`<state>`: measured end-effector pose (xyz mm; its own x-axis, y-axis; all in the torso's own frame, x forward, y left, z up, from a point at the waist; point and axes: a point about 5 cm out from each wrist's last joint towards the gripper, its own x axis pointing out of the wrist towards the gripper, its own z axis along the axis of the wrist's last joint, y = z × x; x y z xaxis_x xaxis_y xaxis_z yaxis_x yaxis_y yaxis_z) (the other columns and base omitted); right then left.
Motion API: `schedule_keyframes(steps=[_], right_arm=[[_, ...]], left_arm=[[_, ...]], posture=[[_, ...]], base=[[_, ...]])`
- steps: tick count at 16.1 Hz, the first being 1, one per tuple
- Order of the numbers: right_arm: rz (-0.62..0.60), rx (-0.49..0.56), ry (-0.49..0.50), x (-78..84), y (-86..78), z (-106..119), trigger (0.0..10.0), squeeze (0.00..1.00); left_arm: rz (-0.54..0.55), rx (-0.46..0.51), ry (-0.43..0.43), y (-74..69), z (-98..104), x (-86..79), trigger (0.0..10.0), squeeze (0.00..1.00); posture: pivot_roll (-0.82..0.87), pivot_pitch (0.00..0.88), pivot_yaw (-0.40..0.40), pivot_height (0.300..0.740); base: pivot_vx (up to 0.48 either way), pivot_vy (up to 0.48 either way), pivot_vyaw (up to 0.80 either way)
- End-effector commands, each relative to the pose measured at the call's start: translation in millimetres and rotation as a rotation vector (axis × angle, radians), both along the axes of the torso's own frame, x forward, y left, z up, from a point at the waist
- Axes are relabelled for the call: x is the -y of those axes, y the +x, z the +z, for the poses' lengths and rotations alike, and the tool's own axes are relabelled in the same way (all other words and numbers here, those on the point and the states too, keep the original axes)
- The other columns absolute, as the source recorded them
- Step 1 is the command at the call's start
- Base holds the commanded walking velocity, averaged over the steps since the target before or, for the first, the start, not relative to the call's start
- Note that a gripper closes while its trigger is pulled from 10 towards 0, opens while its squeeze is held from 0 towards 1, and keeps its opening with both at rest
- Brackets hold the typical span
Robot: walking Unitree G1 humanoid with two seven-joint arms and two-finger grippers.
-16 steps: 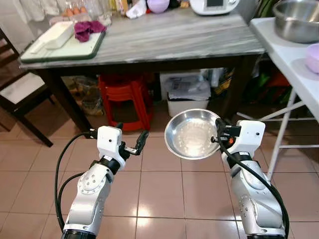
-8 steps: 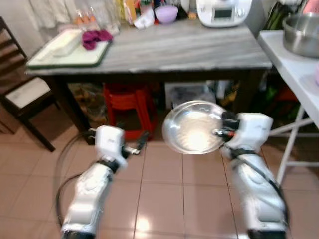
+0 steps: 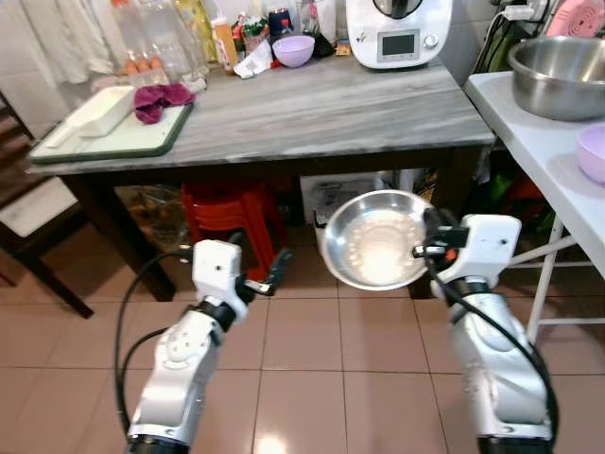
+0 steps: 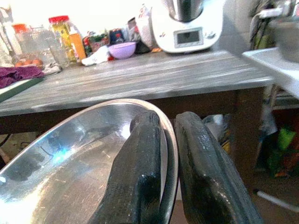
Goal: Setting the table
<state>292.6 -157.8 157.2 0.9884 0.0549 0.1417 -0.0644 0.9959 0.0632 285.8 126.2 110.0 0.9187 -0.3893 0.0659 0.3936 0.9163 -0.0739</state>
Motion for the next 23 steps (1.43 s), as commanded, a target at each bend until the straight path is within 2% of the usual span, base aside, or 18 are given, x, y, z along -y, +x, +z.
schedule_keyframes(steps=[1, 23], right_arm=[[-0.001, 0.035, -0.002, -0.7, 0.7, 8, 10.0, 0.0], [-0.023, 0.088, -0.039, 7.2, 7.2, 19, 10.0, 0.0]], left_arm=[[-0.003, 0.001, 0.008, 0.9, 0, -0.9, 10.0, 0.0], [-0.023, 0.007, 0.012, 4.0, 0, 4.3, 10.0, 0.0]], posture=[[-0.14, 0.075, 0.103, 0.74], [-0.15, 0.064, 0.112, 0.74]], base=[[0.371, 0.0, 0.0], [0.384, 0.0, 0.0]])
